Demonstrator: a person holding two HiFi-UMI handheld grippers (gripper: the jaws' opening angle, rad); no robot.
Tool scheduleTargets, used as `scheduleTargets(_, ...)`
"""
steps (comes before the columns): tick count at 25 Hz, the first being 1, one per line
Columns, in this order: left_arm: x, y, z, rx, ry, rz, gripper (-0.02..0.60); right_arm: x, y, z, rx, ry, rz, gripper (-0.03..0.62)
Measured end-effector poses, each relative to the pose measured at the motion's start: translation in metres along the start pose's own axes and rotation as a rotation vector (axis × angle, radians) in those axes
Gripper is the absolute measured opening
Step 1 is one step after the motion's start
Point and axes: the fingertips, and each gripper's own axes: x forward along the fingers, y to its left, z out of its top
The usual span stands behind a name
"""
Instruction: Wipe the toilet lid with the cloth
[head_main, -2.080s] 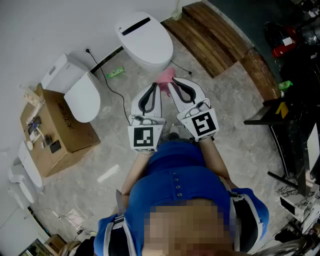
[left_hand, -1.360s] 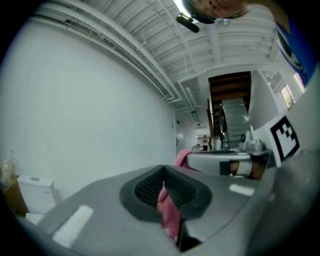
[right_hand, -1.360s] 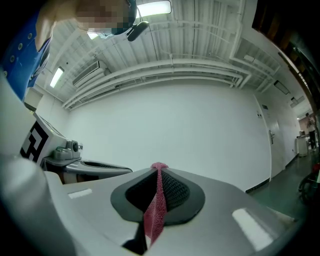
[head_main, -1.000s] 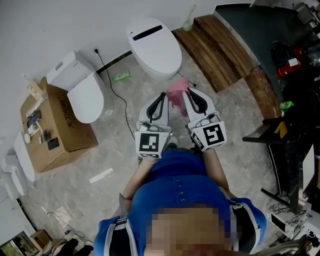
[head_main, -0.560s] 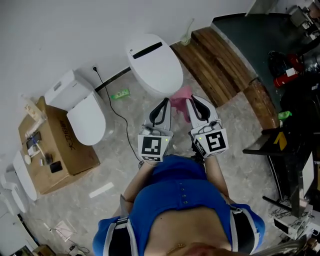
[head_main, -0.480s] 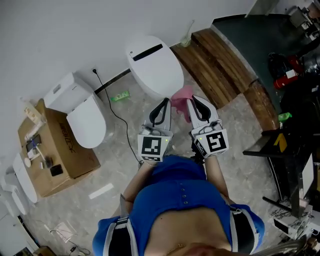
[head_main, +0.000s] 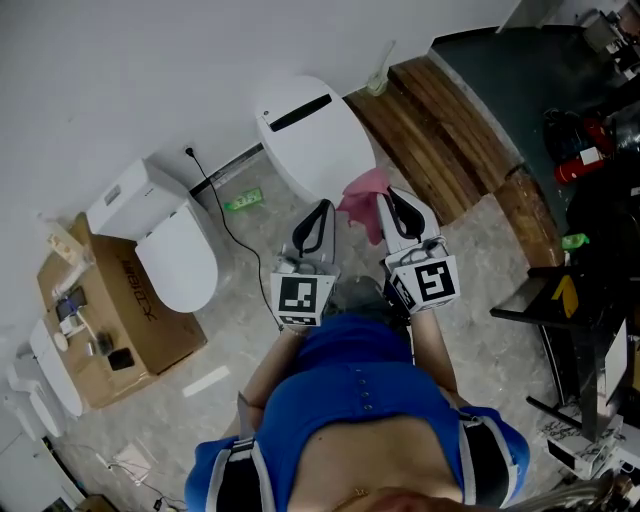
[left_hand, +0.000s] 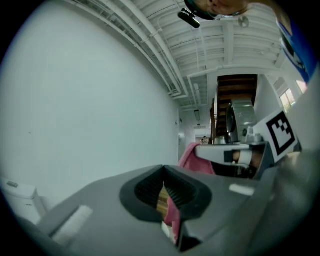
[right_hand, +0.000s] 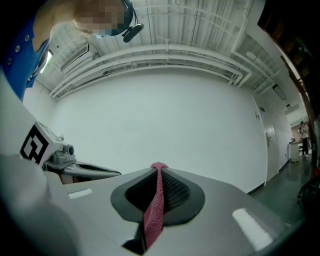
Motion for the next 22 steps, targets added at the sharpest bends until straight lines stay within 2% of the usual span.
scheduleTargets(3,0.022,0.003,-0.005,0.007,0.02,0.03,0.002,0.016,-0.022,-0.003,0.015,-0.004,0.022,0.02)
scheduleTargets(6,0.049,0.006,-0.007,0.002,0.026,0.092,0.002,0.035,-0.048,-0.008,0.022,0.004,0.073,0.02)
scheduleTargets(11,0.102,0.003,-0.001,-0.024,0.017,0.241,0.002,0.07,-0.089,-0.011,0.007,0.005,0.24,0.02)
scheduleTargets(16,0.137,-0.009,-0.002,-0.029,0.014,0.358,0.002,0.095,-0.123,-0.013,-0.03,0.021,0.386,0.02)
scheduleTargets(22,0.16,-0.011,-0.014,-0.048,0.039,0.433,0.002,0.119,-0.142,-0.029,-0.029,0.045,0.501,0.02)
